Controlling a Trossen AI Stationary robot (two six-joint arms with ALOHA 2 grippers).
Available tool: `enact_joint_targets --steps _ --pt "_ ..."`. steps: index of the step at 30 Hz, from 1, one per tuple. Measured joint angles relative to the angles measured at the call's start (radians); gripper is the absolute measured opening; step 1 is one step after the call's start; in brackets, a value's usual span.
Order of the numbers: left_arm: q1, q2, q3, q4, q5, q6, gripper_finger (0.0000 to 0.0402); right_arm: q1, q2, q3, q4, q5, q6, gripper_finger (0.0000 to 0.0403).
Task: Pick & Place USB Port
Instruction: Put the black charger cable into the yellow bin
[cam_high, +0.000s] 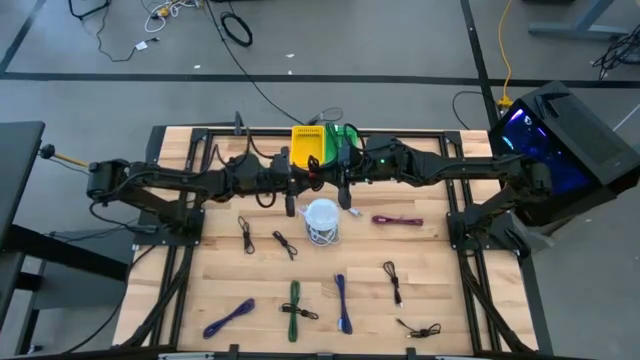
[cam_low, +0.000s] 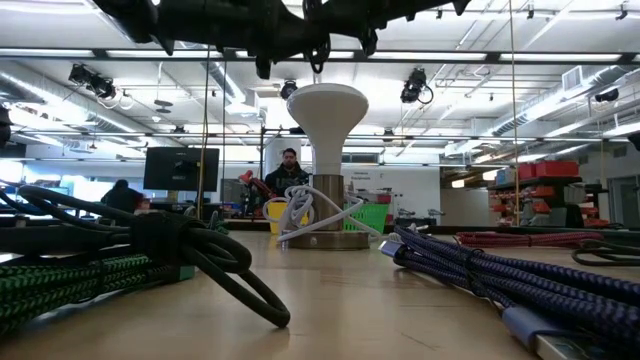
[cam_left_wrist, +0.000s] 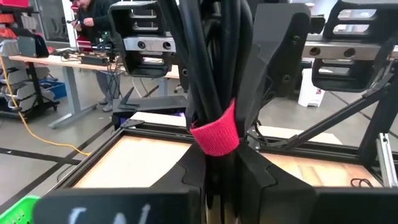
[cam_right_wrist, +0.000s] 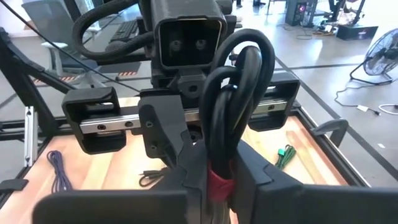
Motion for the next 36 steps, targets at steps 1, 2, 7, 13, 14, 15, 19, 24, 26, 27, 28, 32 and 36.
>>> enact_joint_targets --steps 1,2,7,13,14,15,19,24,26,27,28,32,36 --pt "0.005 0.0 0.0 -0.005 -0.001 0.002 0.0047 0.0 0.0 0.0 -0.001 0.001 -0.005 0.005" --pt "0.011 0.0 0.0 -0.01 -0.001 0.003 0.0047 0.0 0.001 0.0 -0.002 0.002 -0.006 0.0057" --pt "0.059 -0.007 -0.001 -0.054 -0.003 0.004 0.0047 -0.017 0.0 0.0 -0.043 0.031 -0.022 0.0097" --pt "0.15 -0.008 -0.002 -0.091 -0.033 -0.032 0.0047 -0.046 -0.007 0.0 -0.168 0.099 -0.014 0.0133" --pt "0.172 -0.008 -0.002 -0.098 -0.032 -0.038 0.0047 -0.05 -0.01 0.0 -0.185 0.099 -0.013 0.0137" --pt "0.196 -0.008 -0.002 -0.111 -0.031 -0.05 0.0047 -0.053 -0.016 0.0 -0.212 0.1 -0.011 0.014" --pt "0.304 -0.008 -0.002 -0.169 0.001 -0.127 0.0047 -0.058 -0.032 0.0 -0.313 0.13 0.007 0.0145" --pt "0.445 0.017 -0.002 -0.282 0.028 -0.26 0.0047 -0.045 -0.044 0.0 -0.388 0.237 0.034 0.0135" --pt "0.49 0.048 -0.001 -0.276 0.062 -0.313 0.0047 -0.036 -0.044 0.0 -0.392 0.246 0.046 0.013" --pt "0.51 0.07 0.0 -0.266 0.093 -0.344 0.0047 -0.028 -0.044 0.0 -0.388 0.246 0.047 0.0128" --pt "0.526 0.093 0.0 -0.263 0.124 -0.362 0.0047 -0.02 -0.044 0.0 -0.378 0.246 0.047 0.0126" --pt "0.54 0.207 0.035 -0.256 0.198 -0.389 0.0047 0.012 -0.044 0.0 -0.349 0.246 0.044 0.0118" --pt "0.534 0.32 0.126 -0.326 0.219 -0.391 0.0047 0.042 -0.043 0.0 -0.333 0.247 0.043 0.0114"
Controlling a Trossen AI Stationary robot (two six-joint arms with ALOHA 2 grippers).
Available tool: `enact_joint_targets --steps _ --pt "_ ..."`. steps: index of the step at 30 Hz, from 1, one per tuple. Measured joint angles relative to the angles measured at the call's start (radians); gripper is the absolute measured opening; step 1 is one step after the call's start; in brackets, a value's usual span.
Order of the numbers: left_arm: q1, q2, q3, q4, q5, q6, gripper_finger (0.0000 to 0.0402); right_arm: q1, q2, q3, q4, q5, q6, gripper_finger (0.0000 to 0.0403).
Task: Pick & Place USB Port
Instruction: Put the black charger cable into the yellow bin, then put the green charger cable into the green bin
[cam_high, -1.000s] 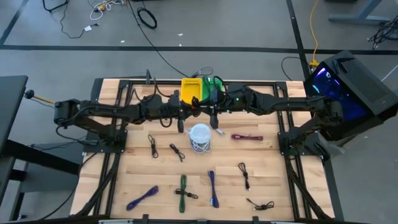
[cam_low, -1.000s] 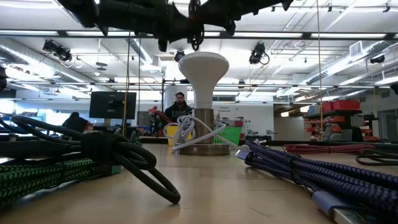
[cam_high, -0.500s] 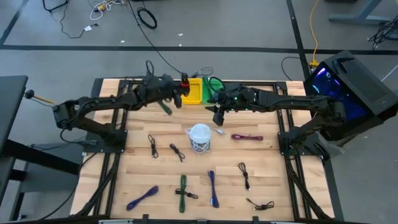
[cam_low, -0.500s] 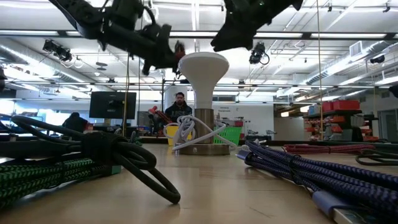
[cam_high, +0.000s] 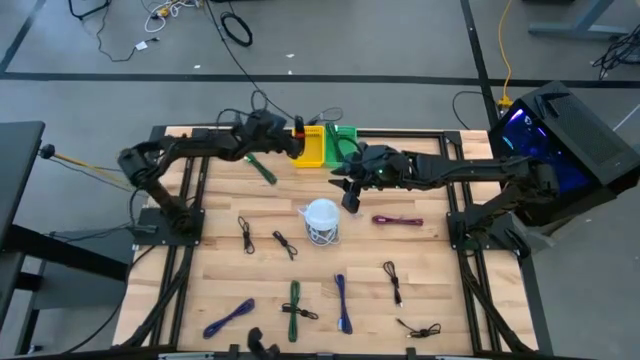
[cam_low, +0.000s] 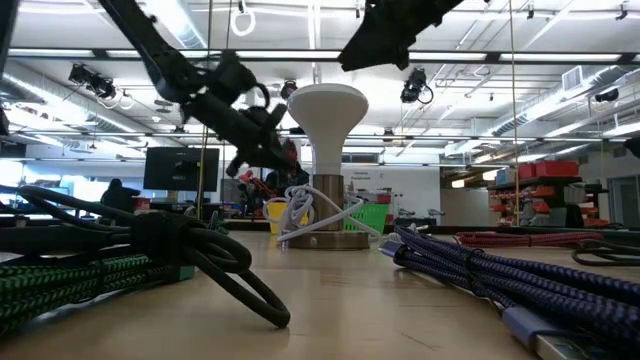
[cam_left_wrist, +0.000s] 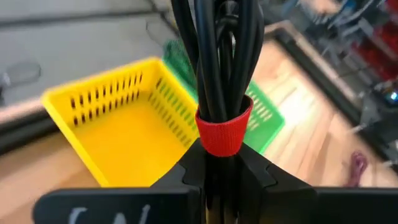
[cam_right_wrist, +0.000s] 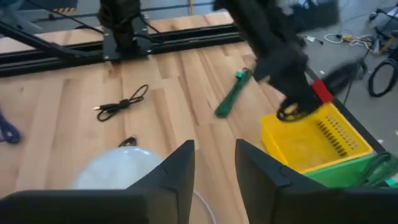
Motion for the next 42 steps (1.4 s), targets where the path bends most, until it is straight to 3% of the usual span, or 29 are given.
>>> enact_joint_targets --steps 8,16,18,24,28,36,39,42 --pt "0.004 0.143 0.189 -0.201 -0.019 0.022 0.0047 0.042 0.0 0.0 0.001 0.002 -0.001 0.0111" --pt "0.0 0.155 0.228 -0.23 -0.028 -0.007 0.0048 0.047 0.0 0.0 -0.003 0.003 -0.007 0.0111" --pt "-0.003 0.155 0.228 -0.252 -0.036 -0.007 0.0075 0.047 0.0 0.0 -0.004 0.003 -0.014 0.0111" --pt "-0.002 0.155 0.228 -0.279 -0.12 -0.005 0.0212 0.047 0.0 0.0 -0.004 0.003 -0.02 0.0111" --pt "-0.002 0.155 0.228 -0.262 -0.12 -0.004 0.0265 0.047 0.001 0.0 -0.004 0.003 -0.021 0.0111" --pt "0.006 0.122 0.228 -0.275 -0.085 0.099 0.0282 0.047 0.001 0.0 -0.008 0.003 -0.023 0.0111" --pt "0.02 0.078 0.229 -0.385 -0.02 0.246 0.0277 0.047 0.001 -0.001 -0.025 0.003 -0.022 0.0111" --pt "0.021 0.028 0.229 -0.565 -0.026 0.436 0.0272 0.047 0.002 -0.001 -0.041 0.003 -0.022 0.0111"
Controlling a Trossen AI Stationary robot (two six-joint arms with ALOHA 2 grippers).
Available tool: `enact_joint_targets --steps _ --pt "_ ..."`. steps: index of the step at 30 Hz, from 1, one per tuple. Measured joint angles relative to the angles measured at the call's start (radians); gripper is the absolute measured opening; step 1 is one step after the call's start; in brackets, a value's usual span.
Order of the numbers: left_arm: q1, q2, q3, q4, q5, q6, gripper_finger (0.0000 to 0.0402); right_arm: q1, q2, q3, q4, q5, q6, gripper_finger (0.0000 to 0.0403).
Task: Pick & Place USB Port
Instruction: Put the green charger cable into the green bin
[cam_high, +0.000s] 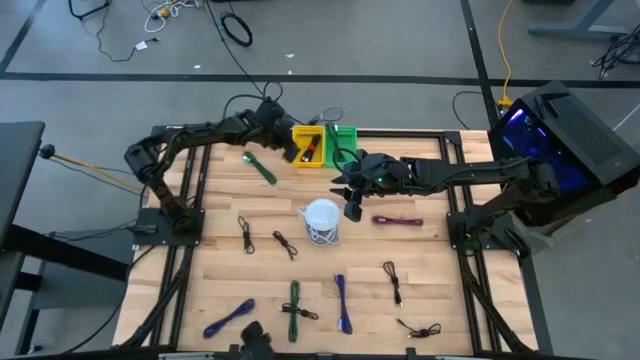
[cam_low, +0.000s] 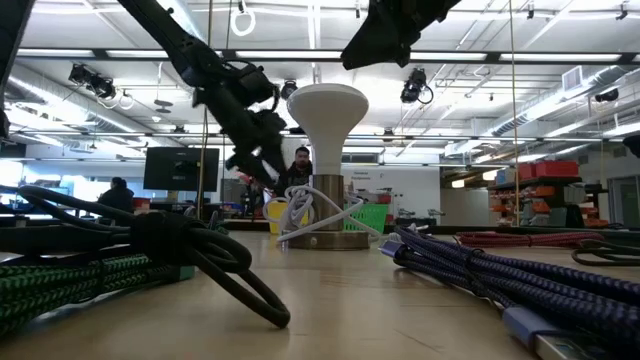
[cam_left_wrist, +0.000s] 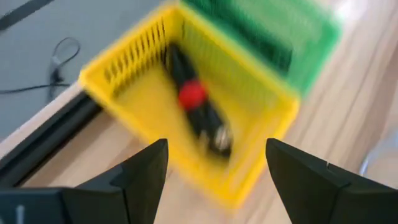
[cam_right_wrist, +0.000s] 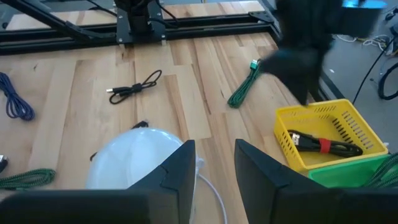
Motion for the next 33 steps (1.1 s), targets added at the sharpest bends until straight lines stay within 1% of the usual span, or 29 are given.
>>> enact_joint_targets --steps 3,6,9,11,15,22,26,30,33 --pt "-0.015 -0.037 0.0 -0.199 -0.075 0.195 0.0271 0.0 0.0 0.0 -0.001 0.0 0.0 0.0111" --pt "-0.043 -0.046 -0.001 -0.362 -0.162 0.387 0.027 0.0 0.0 0.0 0.004 0.0 -0.001 0.0111" --pt "-0.073 -0.046 -0.001 -0.447 -0.284 0.55 0.027 0.0 0.0 0.0 0.01 0.002 -0.001 0.0111" --pt "-0.092 -0.042 -0.001 -0.465 -0.347 0.643 0.027 0.0 0.0 0.0 0.012 0.01 0.0 0.0111" --pt "-0.114 -0.041 -0.001 -0.489 -0.356 0.812 0.027 0.0 0.0 -0.002 0.013 0.017 0.004 0.0111" --pt "-0.121 -0.041 -0.001 -0.497 -0.304 0.917 0.027 0.0 0.0 -0.003 0.006 0.018 0.02 0.0111" --pt "-0.121 -0.034 -0.001 -0.506 -0.29 0.923 0.027 0.0 0.0 -0.003 0.006 0.018 0.022 0.0111" --pt "-0.122 0.014 -0.001 -0.503 -0.262 0.919 0.027 0.001 0.0 -0.003 0.006 0.018 0.025 0.0111" --pt "-0.126 0.059 -0.002 -0.502 -0.293 0.911 0.027 0.003 0.0 -0.003 0.005 0.018 0.025 0.0111"
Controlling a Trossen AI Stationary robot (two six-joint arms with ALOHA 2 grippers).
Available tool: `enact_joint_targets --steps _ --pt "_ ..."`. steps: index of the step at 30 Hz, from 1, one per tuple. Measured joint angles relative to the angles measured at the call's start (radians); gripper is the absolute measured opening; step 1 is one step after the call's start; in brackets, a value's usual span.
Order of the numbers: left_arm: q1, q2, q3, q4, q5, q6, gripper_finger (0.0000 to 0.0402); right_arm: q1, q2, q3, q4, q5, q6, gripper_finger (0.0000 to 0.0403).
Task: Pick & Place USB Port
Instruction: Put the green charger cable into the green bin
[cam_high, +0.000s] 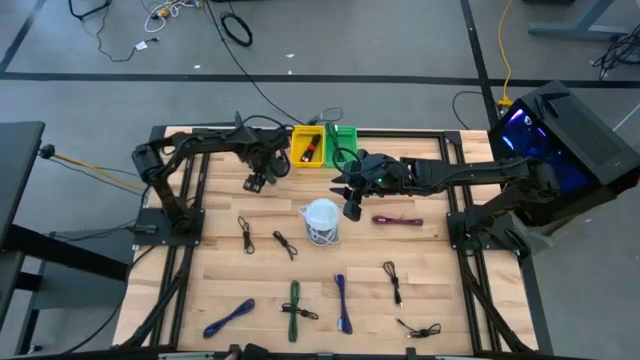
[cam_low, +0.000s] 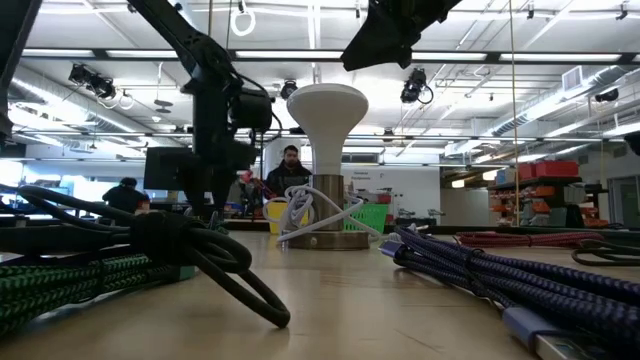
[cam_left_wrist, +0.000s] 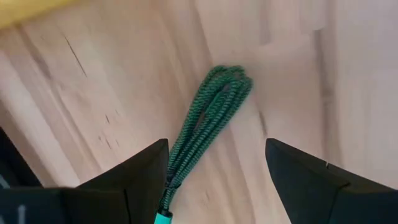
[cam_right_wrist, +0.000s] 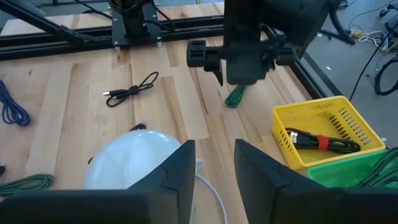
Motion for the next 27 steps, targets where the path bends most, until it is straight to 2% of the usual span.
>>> enact_joint_targets --steps 6,10,13,16,20,21,27 --pt "0.001 0.071 0.0 0.018 -0.006 0.014 0.027 0.001 0.0 0.0 -0.001 -0.003 0.0 0.0111" --pt "0.002 0.119 0.004 0.045 -0.062 0.019 0.027 0.001 0.0 0.0 -0.002 -0.003 0.0 0.0111" --pt "0.005 0.135 0.005 0.046 -0.065 0.029 0.0257 0.001 0.0 0.0 -0.002 -0.002 -0.001 0.0111" --pt "0.006 0.137 0.005 0.031 -0.059 0.051 0.0203 0.001 0.0 0.0 -0.001 0.004 -0.004 0.0111" --pt "0.004 0.13 0.004 -0.011 -0.058 0.063 0.0058 0.001 0.0 0.0 -0.001 0.007 -0.004 0.0111" --pt "0.004 0.128 0.004 -0.017 -0.066 0.058 0.0032 0.001 0.0 0.0 -0.001 0.007 -0.005 0.0111" --pt "0.008 0.11 -0.001 -0.033 -0.116 -0.07 0.0012 0.0 0.0 0.0 0.0 0.037 -0.006 0.0111"
